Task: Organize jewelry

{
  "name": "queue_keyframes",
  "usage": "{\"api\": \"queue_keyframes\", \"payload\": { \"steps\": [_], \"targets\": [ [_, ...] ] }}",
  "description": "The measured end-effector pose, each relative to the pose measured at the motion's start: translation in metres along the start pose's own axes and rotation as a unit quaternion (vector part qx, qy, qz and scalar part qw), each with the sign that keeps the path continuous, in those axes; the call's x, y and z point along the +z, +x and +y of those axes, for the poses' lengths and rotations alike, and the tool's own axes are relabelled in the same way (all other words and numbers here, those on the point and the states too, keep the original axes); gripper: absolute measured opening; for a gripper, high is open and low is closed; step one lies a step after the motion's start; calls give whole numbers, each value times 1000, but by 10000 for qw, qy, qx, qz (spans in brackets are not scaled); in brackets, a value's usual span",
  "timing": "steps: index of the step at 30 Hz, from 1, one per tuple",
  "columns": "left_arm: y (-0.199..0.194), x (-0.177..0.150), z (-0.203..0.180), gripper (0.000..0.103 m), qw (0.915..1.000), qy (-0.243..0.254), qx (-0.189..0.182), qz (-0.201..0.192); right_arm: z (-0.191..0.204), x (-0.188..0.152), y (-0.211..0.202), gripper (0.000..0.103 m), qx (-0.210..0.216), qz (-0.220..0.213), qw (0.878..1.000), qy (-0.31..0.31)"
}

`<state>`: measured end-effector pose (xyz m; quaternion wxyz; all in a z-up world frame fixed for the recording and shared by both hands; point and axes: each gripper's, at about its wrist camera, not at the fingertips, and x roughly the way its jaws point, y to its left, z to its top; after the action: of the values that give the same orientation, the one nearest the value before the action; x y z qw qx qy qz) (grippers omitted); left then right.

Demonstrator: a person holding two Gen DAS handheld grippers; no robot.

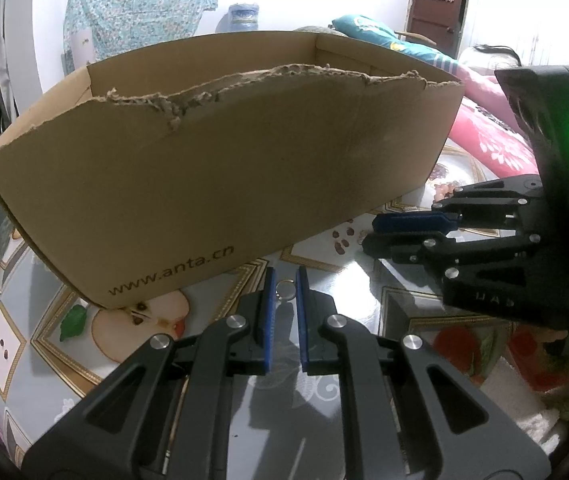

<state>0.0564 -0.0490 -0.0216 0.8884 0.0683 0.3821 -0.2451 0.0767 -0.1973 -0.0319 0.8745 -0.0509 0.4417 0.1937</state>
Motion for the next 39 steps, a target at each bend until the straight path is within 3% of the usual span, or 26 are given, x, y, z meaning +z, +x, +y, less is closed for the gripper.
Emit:
{"api": "queue_keyframes", "payload": {
  "steps": [5,6,7,17,20,25,33,39],
  "targets": [
    [0,0,0,9,10000,11,3,-12,-1,0,0,15,22,-10,10000,62],
    [0,0,0,9,10000,10,2,-11,-2,-1,-1,14,33,-12,10000,76],
    [0,0,0,9,10000,10,1,-10,-2,0,-1,6,94,-7,9999,108],
    [0,0,1,9,10000,9,0,-10,-6,-2,-7,6,441,59,9986,274],
    [1,0,1,3,10000,-1,-1,-2,-9,0,-13,6,266,-44,9993,275],
    [1,0,2,3,10000,6,-11,-1,-18,3,-7,6,-63,19,9993,370],
    [0,-2,4,3,10000,-35,5,-11,1,-4,-4,6,277,197,9992,233],
    [-9,-3,9,3,9999,-45,-37,-144,-7,-7,-19,7,327,22,9990,305]
  ]
}}
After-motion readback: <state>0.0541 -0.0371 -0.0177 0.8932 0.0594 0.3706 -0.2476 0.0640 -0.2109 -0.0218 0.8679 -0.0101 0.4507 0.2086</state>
